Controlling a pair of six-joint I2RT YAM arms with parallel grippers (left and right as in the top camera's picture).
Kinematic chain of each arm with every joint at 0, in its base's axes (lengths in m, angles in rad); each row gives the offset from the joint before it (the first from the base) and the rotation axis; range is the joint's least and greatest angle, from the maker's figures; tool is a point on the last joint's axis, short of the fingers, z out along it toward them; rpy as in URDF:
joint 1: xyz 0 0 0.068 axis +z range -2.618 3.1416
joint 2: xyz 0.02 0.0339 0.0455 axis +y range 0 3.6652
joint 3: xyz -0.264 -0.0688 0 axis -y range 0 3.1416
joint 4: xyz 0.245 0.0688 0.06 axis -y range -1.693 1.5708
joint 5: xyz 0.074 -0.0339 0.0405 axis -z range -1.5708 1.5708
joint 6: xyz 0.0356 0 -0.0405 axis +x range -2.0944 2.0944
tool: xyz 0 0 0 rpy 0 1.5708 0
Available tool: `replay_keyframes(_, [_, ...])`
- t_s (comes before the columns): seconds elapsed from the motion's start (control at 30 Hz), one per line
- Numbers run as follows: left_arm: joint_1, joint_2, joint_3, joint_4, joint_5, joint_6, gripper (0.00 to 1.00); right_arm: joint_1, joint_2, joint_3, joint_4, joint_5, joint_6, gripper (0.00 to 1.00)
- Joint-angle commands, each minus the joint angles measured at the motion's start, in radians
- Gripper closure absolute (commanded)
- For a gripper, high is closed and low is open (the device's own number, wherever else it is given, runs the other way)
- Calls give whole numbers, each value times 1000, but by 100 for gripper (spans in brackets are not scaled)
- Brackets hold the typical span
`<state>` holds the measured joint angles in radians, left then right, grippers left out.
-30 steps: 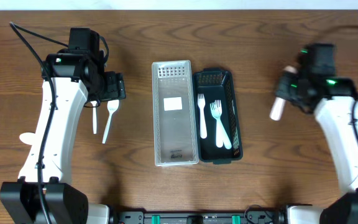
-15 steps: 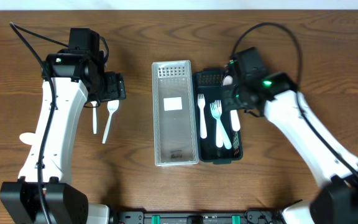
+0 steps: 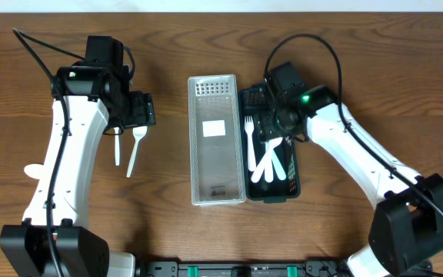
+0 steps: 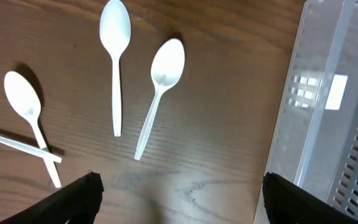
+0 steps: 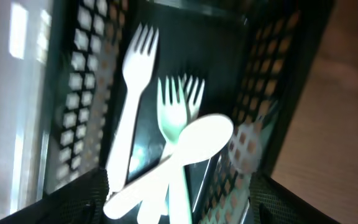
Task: Pack container
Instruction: 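Place the spoon into the green basket with the right gripper, then lower the left gripper onto a white spoon and grasp it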
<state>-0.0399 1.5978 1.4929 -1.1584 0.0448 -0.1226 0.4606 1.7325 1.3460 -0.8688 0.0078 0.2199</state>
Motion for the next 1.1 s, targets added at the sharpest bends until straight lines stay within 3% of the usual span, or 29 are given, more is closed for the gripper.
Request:
replay_keyframes(0.0, [3, 2, -6, -9, -48, 40, 16, -36, -61, 90, -1, 91, -11, 23])
replay_keyframes(0.07, [3, 3, -26, -3, -96, 40, 15, -62, -83, 119, -5, 129, -8, 21])
replay_keyframes(0.17, [3, 12, -75, 48, -125, 43, 7, -119, -106, 137, -8, 134, -9, 15])
replay_keyframes(0.3, [3, 45, -150, 155, -124, 60, 5, -187, -100, 135, -44, 135, -16, 14])
replay_keyframes(0.5, [3, 137, -233, 241, -124, 119, 5, -285, -94, 130, -55, 135, -16, 4])
replay_keyframes(0.8, [3, 320, -245, 304, -118, 233, 5, -376, -93, 130, -79, 134, -53, 4])
replay_keyframes(1.07, [5, 393, -245, 363, -4, 254, 5, -383, -93, 130, -94, 134, -61, 4])
